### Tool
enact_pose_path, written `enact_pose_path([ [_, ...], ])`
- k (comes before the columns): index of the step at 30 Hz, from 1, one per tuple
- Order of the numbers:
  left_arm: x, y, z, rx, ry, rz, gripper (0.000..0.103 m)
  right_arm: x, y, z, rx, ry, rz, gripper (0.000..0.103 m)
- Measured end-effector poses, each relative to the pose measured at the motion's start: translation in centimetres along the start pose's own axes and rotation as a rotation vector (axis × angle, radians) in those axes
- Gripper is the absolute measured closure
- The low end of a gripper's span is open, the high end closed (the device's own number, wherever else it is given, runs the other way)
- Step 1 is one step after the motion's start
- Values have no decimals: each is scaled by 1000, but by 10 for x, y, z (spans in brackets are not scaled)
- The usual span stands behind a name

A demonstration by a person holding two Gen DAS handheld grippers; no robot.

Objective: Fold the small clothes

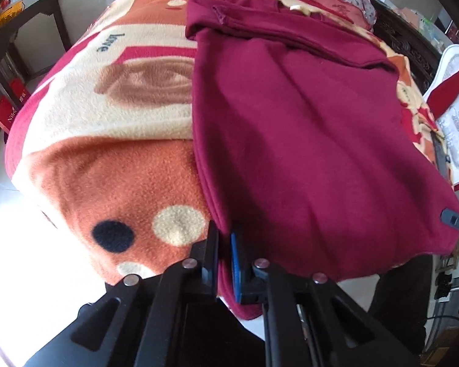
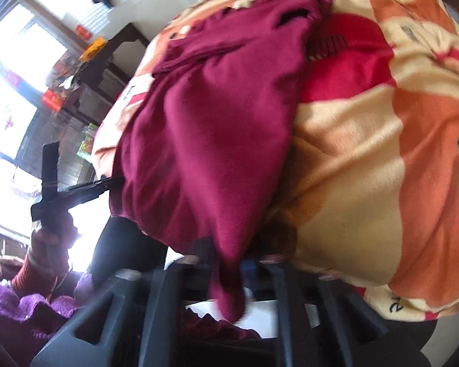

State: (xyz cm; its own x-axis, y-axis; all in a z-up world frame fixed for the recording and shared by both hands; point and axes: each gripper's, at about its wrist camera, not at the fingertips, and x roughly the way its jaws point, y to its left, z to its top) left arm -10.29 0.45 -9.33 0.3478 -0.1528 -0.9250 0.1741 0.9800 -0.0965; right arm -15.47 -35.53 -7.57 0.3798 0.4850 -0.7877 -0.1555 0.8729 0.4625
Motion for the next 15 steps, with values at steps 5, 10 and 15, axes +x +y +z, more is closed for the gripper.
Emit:
enact_pose_path([
  [5, -43, 20, -1, -22, -89, -7, 96, -29, 18, 2, -69, -49, 44, 103],
  [10, -17, 31, -4, -56, -25, -8, 96, 5, -2, -9, -13, 66, -12, 103],
  [15, -12, 19, -4, -11, -33, 16, 95, 9, -15, -13, 50, 73, 8, 97],
])
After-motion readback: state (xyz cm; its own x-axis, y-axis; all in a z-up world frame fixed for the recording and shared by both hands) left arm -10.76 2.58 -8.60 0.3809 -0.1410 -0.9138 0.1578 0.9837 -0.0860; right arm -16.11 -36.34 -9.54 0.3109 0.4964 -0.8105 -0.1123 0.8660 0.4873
